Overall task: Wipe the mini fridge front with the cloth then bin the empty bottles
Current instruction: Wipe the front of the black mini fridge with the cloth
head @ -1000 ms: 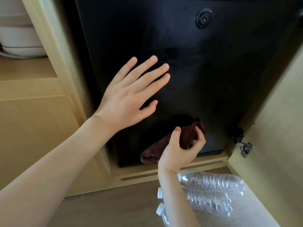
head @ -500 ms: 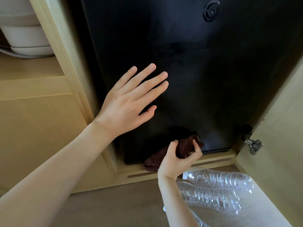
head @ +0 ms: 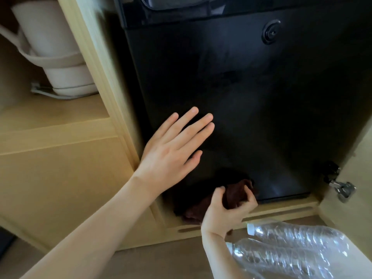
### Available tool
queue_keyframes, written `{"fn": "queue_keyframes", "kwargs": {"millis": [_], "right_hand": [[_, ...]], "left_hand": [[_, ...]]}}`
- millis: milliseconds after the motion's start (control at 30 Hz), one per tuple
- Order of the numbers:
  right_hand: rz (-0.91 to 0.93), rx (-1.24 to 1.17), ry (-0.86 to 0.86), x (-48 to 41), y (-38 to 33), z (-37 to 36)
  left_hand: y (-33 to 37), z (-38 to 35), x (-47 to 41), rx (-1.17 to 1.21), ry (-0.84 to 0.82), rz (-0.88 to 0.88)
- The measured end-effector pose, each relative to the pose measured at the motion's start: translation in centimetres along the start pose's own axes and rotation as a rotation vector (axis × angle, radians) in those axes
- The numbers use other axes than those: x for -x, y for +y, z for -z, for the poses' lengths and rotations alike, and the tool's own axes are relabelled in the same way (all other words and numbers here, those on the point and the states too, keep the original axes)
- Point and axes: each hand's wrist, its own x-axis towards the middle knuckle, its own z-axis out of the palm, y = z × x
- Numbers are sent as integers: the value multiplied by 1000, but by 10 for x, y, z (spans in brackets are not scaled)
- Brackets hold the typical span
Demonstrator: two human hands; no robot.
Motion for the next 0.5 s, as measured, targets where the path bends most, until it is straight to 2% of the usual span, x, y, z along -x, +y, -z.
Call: {"fn": "queue_keyframes", "kwargs": {"millis": [133, 300, 400, 500], "right_hand": [[13, -73, -20, 11, -23, -18], [269, -77, -190, 21, -71, -58], [380, 17, -232, 23, -64, -59], [346, 60, -199, 26, -39, -42]], "left_hand": [[0, 10, -4, 0, -4, -8], [-29, 39, -33, -139, 47, 12], [-34, 49, -38, -141, 32, 49], [-33, 50, -37, -140, 35, 72]]}}
